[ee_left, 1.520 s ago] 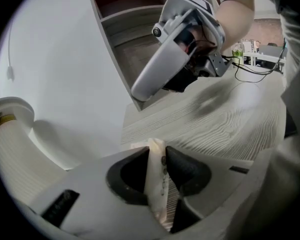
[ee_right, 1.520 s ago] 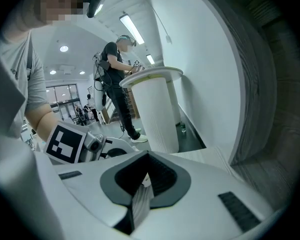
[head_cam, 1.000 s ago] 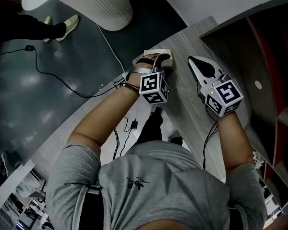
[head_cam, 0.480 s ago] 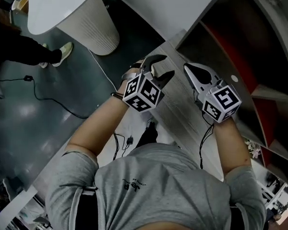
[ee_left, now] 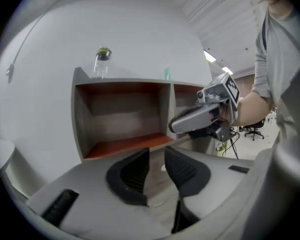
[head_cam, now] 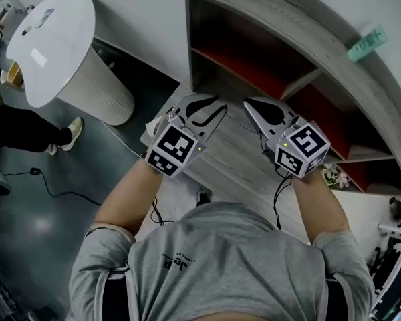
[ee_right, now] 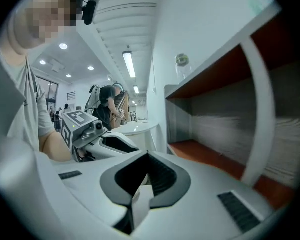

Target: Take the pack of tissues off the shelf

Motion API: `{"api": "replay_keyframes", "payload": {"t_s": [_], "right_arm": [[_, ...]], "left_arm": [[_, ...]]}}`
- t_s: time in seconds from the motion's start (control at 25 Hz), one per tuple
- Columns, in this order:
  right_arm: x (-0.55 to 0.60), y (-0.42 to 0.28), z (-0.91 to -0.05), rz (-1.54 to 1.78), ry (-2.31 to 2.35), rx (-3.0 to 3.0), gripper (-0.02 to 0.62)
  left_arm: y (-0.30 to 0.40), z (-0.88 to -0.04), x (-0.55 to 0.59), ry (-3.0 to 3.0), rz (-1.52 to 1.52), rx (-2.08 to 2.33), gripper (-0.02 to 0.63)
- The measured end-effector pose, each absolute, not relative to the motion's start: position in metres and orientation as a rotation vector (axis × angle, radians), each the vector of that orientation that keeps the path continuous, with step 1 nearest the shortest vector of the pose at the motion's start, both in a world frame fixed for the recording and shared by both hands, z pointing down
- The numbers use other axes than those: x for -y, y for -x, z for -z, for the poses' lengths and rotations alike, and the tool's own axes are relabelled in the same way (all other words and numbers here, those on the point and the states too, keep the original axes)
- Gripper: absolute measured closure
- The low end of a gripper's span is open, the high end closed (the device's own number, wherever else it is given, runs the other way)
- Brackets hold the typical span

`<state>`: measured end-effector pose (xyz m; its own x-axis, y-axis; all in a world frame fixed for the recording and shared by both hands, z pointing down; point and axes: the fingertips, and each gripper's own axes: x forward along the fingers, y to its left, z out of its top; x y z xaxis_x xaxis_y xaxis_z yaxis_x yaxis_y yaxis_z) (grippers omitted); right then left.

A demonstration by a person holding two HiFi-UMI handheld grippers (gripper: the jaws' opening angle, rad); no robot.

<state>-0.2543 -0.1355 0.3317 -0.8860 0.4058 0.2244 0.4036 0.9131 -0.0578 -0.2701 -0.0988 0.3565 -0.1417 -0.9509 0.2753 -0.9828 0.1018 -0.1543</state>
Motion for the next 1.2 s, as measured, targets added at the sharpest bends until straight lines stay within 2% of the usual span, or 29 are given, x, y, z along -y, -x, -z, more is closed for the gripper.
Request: {"api": "replay_keyframes", "payload": {"t_s": [0.12,0.32,0.76,1.2], "right_arm": [[0.167,0.215,-0.311,-0.031,0.529,2.877,0.575],[0.222,0.139,-0.288,-0.024,0.388,2.934,0.575],[0.314,-0.030,-0.299,-0.170,0.174,2.984,0.575],[0.337,-0.090,-0.301,-0.241,0.165,3.032,0.575]], "left_arm": [[0.233,-0.328,0.125,-2.066,-0.411,2.229,0.523],[0.169,-0.300,0.177,-2.189,-0.341,2.162,0.597],[0.053,-0.292,0.240,-2.266,-0.118,1.956,0.595],[-0.008,-0.288,0.264,-2.334,-0.054,1.859,0.595]]}}
